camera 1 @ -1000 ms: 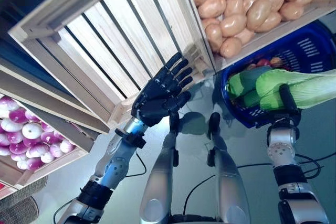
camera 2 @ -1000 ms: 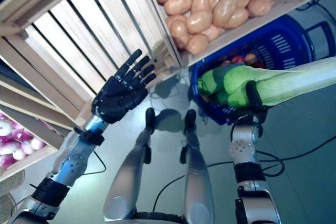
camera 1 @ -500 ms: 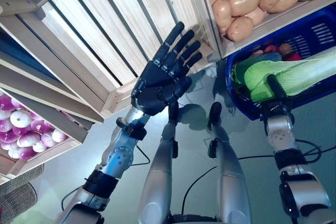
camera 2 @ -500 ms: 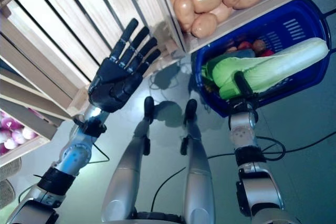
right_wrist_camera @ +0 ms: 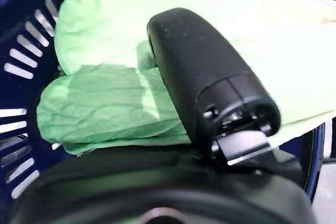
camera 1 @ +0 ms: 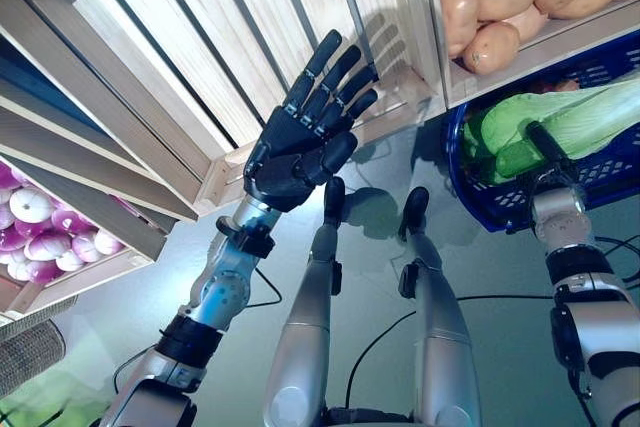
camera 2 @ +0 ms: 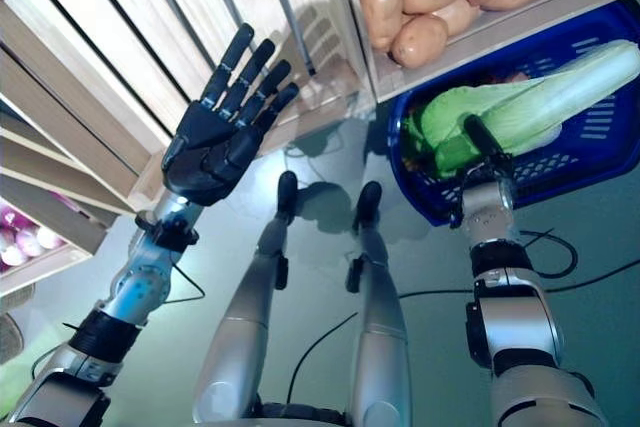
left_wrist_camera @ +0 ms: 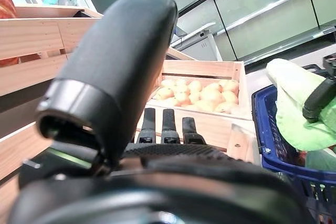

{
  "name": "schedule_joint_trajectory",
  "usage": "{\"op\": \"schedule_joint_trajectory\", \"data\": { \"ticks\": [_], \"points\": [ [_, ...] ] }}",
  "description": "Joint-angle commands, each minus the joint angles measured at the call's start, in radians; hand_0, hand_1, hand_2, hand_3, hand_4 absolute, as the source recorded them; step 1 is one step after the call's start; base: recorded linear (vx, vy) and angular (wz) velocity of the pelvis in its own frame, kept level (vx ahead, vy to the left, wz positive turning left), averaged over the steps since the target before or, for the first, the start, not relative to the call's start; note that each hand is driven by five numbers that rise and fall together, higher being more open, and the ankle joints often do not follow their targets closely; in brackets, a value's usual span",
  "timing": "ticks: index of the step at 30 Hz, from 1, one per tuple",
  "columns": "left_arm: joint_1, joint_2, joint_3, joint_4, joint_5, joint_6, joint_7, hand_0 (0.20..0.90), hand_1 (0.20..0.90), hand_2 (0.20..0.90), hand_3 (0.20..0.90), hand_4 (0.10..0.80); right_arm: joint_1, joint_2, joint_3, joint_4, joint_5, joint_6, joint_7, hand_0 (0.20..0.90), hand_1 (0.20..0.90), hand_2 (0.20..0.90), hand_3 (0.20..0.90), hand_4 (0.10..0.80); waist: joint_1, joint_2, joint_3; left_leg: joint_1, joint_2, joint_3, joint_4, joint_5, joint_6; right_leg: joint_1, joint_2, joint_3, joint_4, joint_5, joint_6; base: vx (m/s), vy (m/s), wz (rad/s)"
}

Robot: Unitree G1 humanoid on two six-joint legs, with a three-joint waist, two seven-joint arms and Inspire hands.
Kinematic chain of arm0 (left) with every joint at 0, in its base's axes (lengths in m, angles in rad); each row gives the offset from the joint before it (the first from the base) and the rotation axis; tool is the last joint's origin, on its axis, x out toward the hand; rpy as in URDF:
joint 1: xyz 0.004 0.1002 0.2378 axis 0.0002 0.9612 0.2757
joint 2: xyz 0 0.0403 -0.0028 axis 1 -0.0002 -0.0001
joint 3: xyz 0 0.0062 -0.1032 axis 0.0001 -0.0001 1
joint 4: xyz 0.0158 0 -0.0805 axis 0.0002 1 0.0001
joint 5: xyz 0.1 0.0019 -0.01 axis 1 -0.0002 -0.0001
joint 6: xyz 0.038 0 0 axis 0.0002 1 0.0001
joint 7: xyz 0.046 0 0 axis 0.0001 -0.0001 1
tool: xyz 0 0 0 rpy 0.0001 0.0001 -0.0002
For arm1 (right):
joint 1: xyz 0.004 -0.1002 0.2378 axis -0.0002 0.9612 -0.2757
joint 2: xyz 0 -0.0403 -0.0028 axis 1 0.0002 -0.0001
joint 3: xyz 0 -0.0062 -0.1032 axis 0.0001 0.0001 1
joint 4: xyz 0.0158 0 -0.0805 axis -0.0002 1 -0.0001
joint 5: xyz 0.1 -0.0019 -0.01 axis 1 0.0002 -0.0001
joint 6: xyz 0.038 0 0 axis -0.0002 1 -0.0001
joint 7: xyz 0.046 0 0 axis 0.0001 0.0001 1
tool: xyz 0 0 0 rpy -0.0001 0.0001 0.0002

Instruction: Put vegetables into the basket

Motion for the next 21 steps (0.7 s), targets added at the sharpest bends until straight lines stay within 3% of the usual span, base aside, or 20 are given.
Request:
{"op": "schedule_joint_trajectory", "data": {
  "ticks": [1, 9, 21],
  "points": [
    [-0.033, 0.023, 0.031, -0.114, 0.017, -0.033, -0.068, 0.9, 0.9, 0.9, 0.9, 0.8, 0.024, -0.105, -0.067, -0.03, 0.008, -0.063, -0.074, 0.9, 0.9, 0.9, 0.9, 0.8, 0.023, -0.018, -0.004, -0.037, -0.057, -0.018, 0.036, -0.035, -0.012, 0.023, -0.019, -0.014, -0.034, 0.071, 0.056, 0.0, 0.0, 0.0],
    [-0.007, 0.032, 0.034, -0.126, 0.007, -0.023, -0.116, 0.9, 0.9, 0.9, 0.9, 0.8, 0.031, -0.106, -0.097, -0.054, -0.006, -0.084, -0.154, 0.9, 0.9, 0.9, 0.9, 0.8, 0.023, -0.011, -0.004, -0.027, -0.053, -0.009, 0.04, -0.038, -0.013, 0.03, -0.023, -0.019, -0.029, 0.069, 0.054, 0.0, 0.0, 0.0],
    [0.001, 0.06, 0.053, -0.134, 0.013, 0.0, -0.12, 0.9, 0.9, 0.9, 0.9, 0.8, 0.087, -0.04, -0.09, -0.015, -0.069, -0.069, -0.055, 0.9, 0.9, 0.9, 0.9, 0.8, 0.035, -0.028, -0.004, 0.126, -0.034, 0.03, -0.005, -0.05, -0.014, 0.187, -0.029, -0.046, -0.055, 0.052, 0.045, 0.0, -0.001, 0.0]
  ]
}}
